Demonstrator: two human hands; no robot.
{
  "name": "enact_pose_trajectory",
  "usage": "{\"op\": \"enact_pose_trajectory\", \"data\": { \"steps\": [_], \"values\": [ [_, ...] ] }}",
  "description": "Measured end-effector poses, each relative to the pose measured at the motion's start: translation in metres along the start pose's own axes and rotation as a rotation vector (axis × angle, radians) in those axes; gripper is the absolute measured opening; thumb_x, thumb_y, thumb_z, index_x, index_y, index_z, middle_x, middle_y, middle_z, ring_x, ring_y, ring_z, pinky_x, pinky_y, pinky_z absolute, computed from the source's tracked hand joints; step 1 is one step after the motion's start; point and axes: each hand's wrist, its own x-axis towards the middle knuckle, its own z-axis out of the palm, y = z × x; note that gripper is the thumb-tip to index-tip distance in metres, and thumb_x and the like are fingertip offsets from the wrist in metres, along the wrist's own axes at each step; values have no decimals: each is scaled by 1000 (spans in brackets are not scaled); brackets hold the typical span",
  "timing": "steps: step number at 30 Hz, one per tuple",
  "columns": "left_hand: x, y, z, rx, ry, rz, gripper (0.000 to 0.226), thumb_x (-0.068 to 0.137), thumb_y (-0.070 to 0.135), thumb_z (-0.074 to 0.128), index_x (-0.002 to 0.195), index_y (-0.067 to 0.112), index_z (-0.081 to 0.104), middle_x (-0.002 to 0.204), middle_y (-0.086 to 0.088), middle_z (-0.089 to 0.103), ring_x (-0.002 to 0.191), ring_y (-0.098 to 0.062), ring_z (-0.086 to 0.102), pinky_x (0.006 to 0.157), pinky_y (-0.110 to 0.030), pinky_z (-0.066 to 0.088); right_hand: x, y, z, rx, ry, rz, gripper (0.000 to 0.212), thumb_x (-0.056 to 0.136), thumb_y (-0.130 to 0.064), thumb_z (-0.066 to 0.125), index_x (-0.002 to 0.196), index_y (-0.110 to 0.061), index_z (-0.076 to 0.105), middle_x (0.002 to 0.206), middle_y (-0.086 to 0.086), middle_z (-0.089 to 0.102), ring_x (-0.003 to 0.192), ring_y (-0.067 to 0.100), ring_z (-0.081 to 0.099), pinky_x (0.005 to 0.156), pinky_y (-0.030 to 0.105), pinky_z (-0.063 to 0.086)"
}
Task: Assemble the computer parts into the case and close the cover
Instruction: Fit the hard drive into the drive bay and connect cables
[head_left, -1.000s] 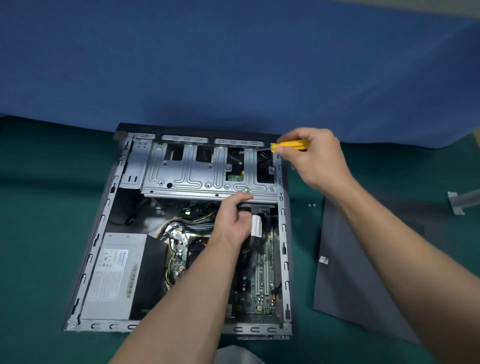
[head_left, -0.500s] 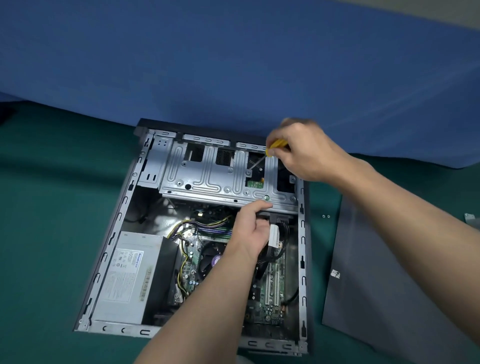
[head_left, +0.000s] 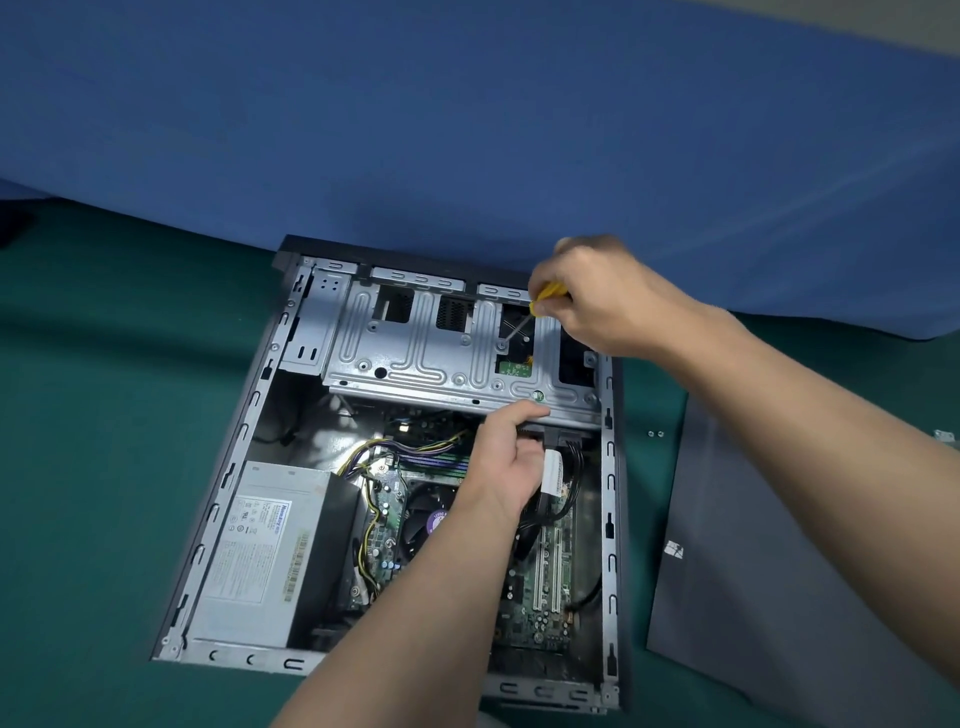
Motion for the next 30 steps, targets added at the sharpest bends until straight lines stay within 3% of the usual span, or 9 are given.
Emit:
{"op": "enact_pose_trajectory", "data": {
  "steps": [3, 8, 12, 14, 18, 21, 23, 26, 30],
  "values": [
    [-2, 1, 0, 9, 13, 0, 27, 76, -12, 62, 96, 6, 65, 120, -6, 62, 74, -9, 41, 57, -14, 38, 13, -12, -5, -41, -41, 4, 15, 91, -26, 61, 84, -12, 64, 79, 8, 59, 78, 31, 58, 62, 35, 48],
    [-3, 0, 0, -15, 16, -18, 31, 77, -12, 60, 104, 2, 63, 111, -9, 61, 82, -14, 42, 63, -17, 41, 27, -31, -6, -185, -66, 91, 31, 96, -40, 47, 91, -9, 42, 69, 6, 39, 74, 34, 50, 54, 30, 31],
    [-4, 1, 2, -6, 8, -8, 29, 77, -12, 60, 102, 2, 63, 95, -7, 62, 60, -8, 44, 45, -14, 37, 34, -34, -23, -184, -290, 140, 28, 90, -29, 48, 101, -6, 36, 75, 4, 43, 66, 25, 47, 52, 31, 35],
    [-3, 1, 1, -8, 1, -7, 30, 76, -12, 60, 103, 1, 64, 96, -9, 64, 64, -10, 45, 52, -18, 39, 33, -35, -25, -175, -258, 119, 16, 89, -20, 50, 83, -10, 39, 73, 7, 45, 61, 23, 47, 49, 28, 33],
    [-2, 0, -1, 14, 2, -3, 29, 76, -10, 61, 102, 2, 65, 97, -8, 63, 67, -11, 43, 53, -18, 38, 28, -40, -18, -201, -122, 215, 37, 96, -27, 48, 65, -12, 34, 67, 7, 39, 54, 23, 39, 52, 26, 28],
    [1, 0, -1, -17, -13, -2, 39, 76, -11, 60, 114, -2, 63, 98, -10, 62, 77, -17, 48, 77, -20, 45, 29, -40, -23, -214, -226, 264, 36, 96, -40, 45, 94, -5, 41, 74, 6, 36, 72, 29, 43, 65, 33, 33],
    [1, -1, -1, -14, -9, -11, 41, 75, -11, 61, 115, -2, 63, 98, -9, 57, 71, -15, 42, 68, -24, 40, 30, -42, -31, -198, -330, 240, 40, 94, -32, 48, 120, -3, 37, 80, 5, 39, 77, 30, 44, 64, 35, 34],
    [2, 0, -1, -9, -9, -15, 27, 75, -12, 61, 99, 1, 65, 90, -8, 64, 65, -11, 52, 59, -16, 43, 29, -41, -28, -245, -187, 174, 20, 90, -20, 55, 82, -5, 44, 72, 7, 44, 59, 26, 45, 51, 27, 32],
    [3, 0, -2, -29, -25, -2, 30, 75, -13, 61, 102, 0, 66, 93, -12, 69, 86, -18, 54, 88, -20, 42, 23, -48, -17, -253, -53, 260, 25, 98, -34, 47, 86, -14, 38, 79, 6, 35, 79, 31, 46, 67, 34, 34]
  ]
}}
